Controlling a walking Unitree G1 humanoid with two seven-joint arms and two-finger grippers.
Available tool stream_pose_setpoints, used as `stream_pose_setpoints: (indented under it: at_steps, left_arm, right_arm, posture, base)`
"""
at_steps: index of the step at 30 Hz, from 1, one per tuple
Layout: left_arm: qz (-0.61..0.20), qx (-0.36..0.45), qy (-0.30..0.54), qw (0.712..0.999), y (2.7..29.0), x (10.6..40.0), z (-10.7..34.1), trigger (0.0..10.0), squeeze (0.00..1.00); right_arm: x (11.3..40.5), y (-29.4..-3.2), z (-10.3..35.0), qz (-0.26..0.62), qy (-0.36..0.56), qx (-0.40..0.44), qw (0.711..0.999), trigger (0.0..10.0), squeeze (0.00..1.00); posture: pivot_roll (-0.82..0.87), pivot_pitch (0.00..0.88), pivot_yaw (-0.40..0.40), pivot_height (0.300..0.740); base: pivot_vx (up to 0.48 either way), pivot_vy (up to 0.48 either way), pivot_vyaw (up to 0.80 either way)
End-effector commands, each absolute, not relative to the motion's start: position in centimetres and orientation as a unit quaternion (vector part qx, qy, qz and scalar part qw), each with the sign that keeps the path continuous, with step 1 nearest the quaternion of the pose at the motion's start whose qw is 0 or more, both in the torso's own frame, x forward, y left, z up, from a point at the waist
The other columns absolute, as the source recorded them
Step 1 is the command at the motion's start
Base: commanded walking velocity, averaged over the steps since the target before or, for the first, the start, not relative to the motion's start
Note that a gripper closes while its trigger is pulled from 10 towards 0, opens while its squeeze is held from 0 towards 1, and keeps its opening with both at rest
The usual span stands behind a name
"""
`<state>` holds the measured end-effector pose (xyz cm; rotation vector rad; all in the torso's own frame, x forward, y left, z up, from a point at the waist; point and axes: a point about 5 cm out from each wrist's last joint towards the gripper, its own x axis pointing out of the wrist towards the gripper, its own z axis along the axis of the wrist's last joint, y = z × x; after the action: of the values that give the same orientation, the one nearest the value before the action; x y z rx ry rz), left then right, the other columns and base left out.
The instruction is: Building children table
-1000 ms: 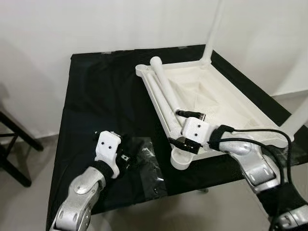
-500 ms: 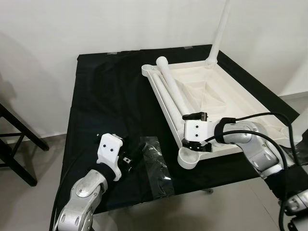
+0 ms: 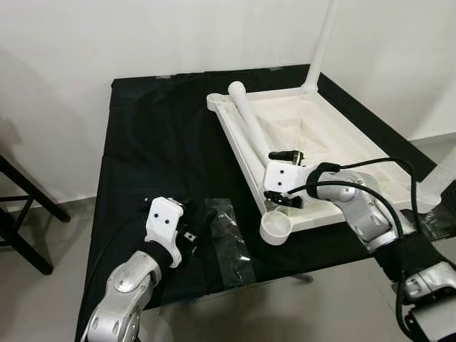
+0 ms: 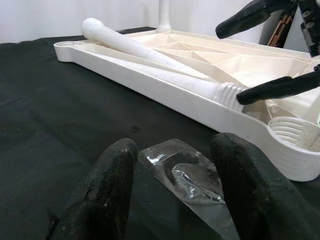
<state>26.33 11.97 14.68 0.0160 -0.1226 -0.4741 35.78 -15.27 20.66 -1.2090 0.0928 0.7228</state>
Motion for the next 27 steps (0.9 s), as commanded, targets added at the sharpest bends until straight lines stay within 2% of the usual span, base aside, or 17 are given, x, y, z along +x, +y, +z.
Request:
stream_pose_setpoints:
  at_steps: [1, 7, 16, 27]
  left_arm:
    - [-0.235, 0.009, -0.055, 0.970, 11.8, 26.1, 14.6, 10.0, 0.00]
    - [-0.234, 0.009, -0.055, 0.971, 11.9, 26.0, 14.6, 10.0, 0.00]
    - [-0.235, 0.009, -0.054, 0.970, 11.9, 26.0, 14.5, 10.0, 0.00]
    - [-0.234, 0.007, -0.053, 0.971, 11.8, 25.9, 14.5, 10.0, 0.00]
  right_arm:
    - [35.6, -15.4, 19.0, 0.342, 0.077, -0.560, 0.751, 10.0, 0.00]
    - [35.2, -15.4, 17.6, 0.358, 0.110, -0.549, 0.747, 10.0, 0.00]
    - [35.2, -17.1, 18.4, 0.342, 0.144, -0.569, 0.734, 10.0, 0.00]
    - [34.9, -17.8, 19.1, 0.344, 0.164, -0.565, 0.732, 10.0, 0.00]
  posture:
    - [0.10, 0.141, -0.075, 0.740]
    - [0.10, 0.143, -0.076, 0.740]
    - [0.10, 0.145, -0.075, 0.740]
    - [0.10, 0.144, -0.077, 0.740]
  base:
    - [0.000, 0.000, 0.00]
    - [0.000, 0.000, 0.00]
    - [0.000, 0.000, 0.00]
    - [0.000, 0.000, 0.00]
